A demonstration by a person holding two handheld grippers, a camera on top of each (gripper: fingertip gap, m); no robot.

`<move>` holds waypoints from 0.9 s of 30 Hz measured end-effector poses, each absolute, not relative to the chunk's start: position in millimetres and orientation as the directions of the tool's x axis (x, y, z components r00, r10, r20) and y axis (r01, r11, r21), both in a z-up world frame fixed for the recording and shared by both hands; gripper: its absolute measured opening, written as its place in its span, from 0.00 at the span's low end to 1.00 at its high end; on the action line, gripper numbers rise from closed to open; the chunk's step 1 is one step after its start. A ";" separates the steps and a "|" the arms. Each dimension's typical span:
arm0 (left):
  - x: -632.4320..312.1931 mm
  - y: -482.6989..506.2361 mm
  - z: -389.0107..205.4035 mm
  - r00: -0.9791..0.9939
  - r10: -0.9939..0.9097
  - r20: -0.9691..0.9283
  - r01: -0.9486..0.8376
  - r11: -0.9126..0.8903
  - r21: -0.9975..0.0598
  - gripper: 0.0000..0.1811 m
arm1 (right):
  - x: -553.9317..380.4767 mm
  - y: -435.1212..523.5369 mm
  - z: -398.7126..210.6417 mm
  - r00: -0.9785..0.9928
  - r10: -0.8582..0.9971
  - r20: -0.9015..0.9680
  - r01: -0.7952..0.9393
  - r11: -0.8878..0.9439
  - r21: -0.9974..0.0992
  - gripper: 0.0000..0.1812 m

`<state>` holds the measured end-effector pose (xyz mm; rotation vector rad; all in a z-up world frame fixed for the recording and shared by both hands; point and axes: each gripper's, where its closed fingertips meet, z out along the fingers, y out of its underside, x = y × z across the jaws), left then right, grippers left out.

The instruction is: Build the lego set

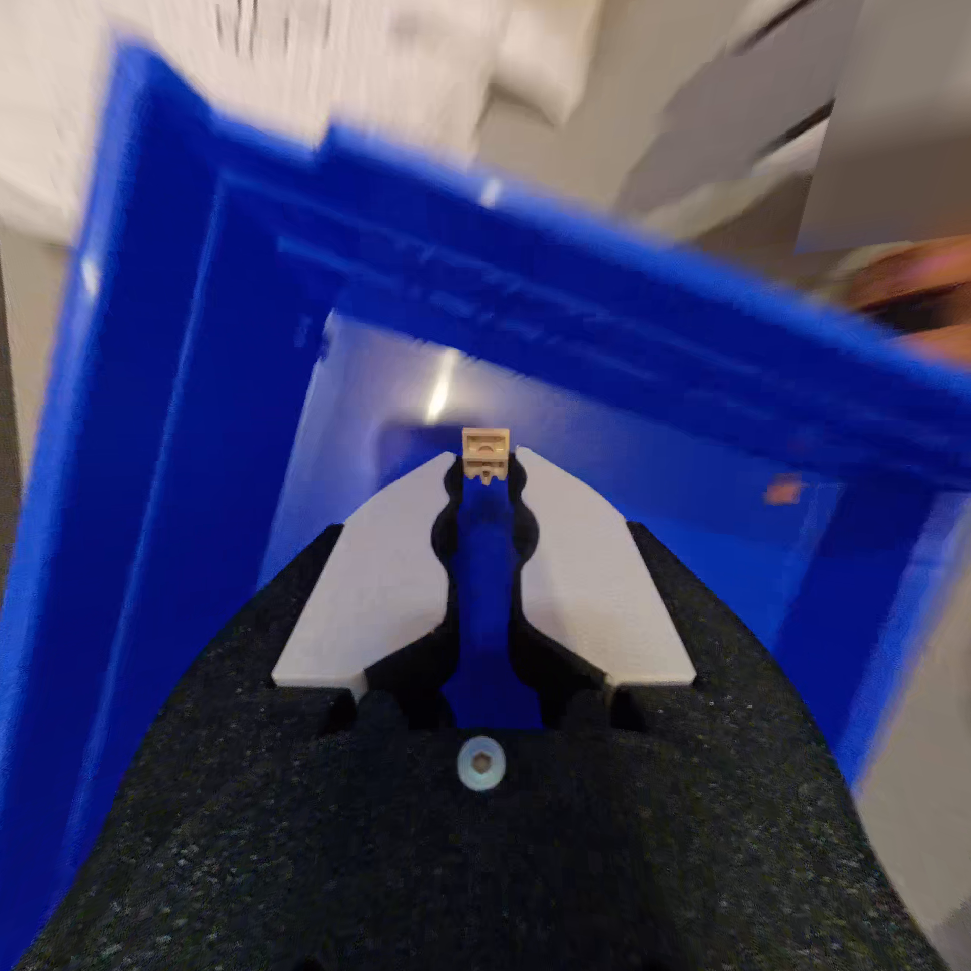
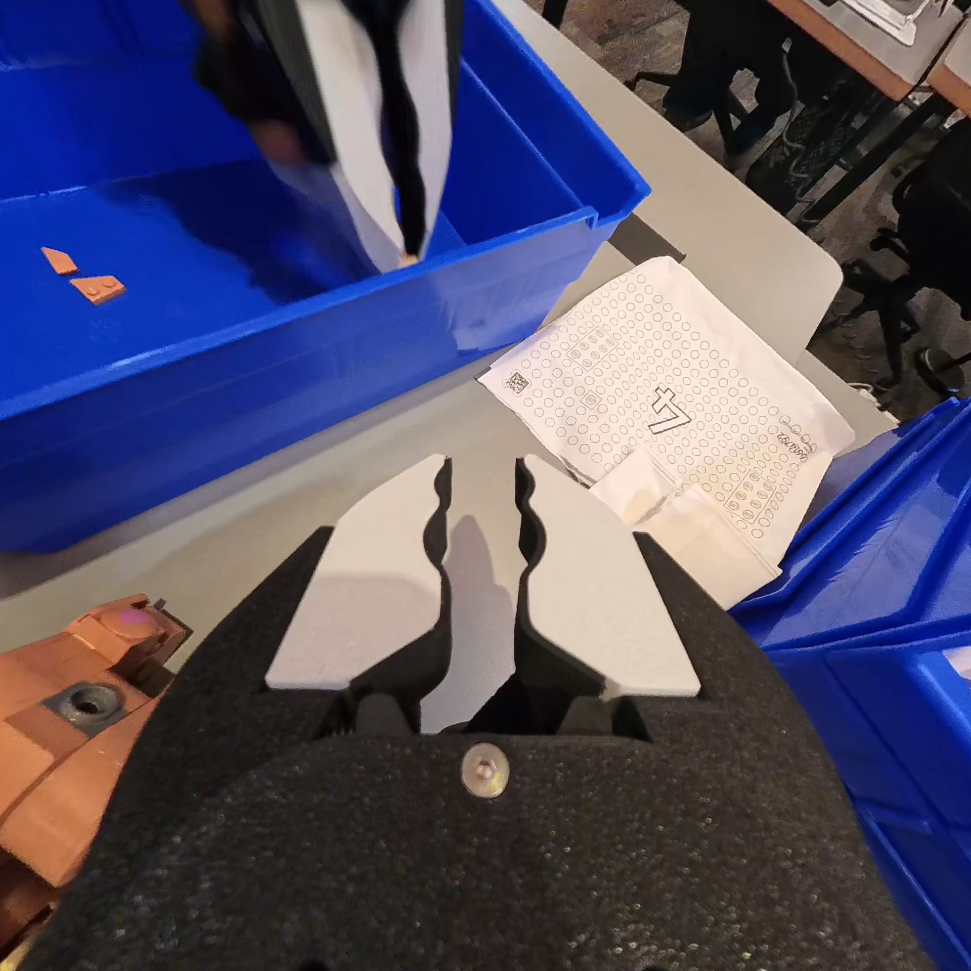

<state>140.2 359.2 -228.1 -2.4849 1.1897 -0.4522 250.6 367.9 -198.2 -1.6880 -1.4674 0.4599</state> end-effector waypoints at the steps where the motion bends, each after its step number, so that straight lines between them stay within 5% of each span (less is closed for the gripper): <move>1: 150.7 348.2 -199.9 0.579 -0.786 0.216 -0.592 -0.587 -0.552 0.09 | 251.1 368.0 -196.9 0.253 0.937 0.240 0.628 0.030 -0.777 0.13; 5: 150.3 267.9 -77.9 0.354 -0.800 0.484 -0.106 -0.549 -0.829 0.09 | 251.7 367.9 -188.5 0.261 0.931 0.254 0.610 0.045 -0.791 0.12; 8: 106.5 202.1 -34.3 0.227 -0.783 0.580 0.227 -0.537 -0.813 0.09 | 251.3 363.4 -173.8 0.268 0.919 0.290 0.597 0.077 -0.798 0.12; 12: 33.9 137.6 -55.2 0.280 -0.684 0.673 0.461 -0.520 -0.720 0.09 | 239.9 334.1 -152.5 0.212 0.914 0.345 0.631 0.142 -0.763 0.12; 15: -15.3 98.4 -119.4 0.509 -0.518 0.687 0.419 -0.548 -0.724 0.09 | 216.8 292.6 -140.3 0.103 0.900 0.423 0.686 0.243 -0.686 0.12; 19: -56.4 35.6 -218.4 0.851 -0.378 0.364 0.015 -0.677 -0.736 0.09 | 171.7 222.4 -133.6 -0.089 0.860 0.502 0.724 0.402 -0.561 0.13; 22: -54.3 2.0 -250.3 0.873 -0.435 0.222 -0.190 -0.722 -0.666 0.09 | 135.8 166.0 -136.9 -0.210 0.860 0.466 0.702 0.464 -0.540 0.12; 27: -55.9 -8.0 -269.0 0.873 -0.471 0.128 -0.293 -0.716 -0.634 0.11 | 101.6 107.5 -182.2 -0.353 0.868 0.348 0.740 0.487 -0.464 0.12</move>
